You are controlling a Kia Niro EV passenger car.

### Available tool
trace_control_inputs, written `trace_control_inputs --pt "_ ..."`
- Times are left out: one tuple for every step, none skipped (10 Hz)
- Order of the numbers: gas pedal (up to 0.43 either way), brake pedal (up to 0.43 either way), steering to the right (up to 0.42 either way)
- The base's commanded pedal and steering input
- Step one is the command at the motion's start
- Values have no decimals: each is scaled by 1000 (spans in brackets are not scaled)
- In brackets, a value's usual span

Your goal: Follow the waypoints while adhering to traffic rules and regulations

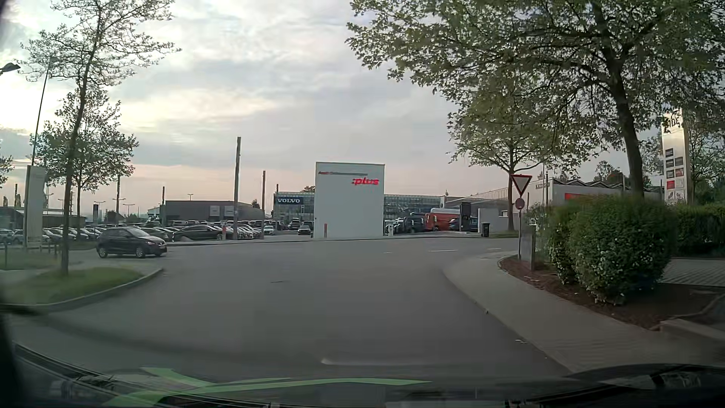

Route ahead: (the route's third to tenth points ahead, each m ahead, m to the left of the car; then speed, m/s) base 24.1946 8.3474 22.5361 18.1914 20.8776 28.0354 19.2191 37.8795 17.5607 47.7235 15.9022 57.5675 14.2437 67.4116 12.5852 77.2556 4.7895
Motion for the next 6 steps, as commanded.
trace_control_inputs --pt "0 6 5" --pt "0 37 5" --pt "0 61 5" --pt "0 85 4" --pt "0 116 1" --pt "0 128 -2"
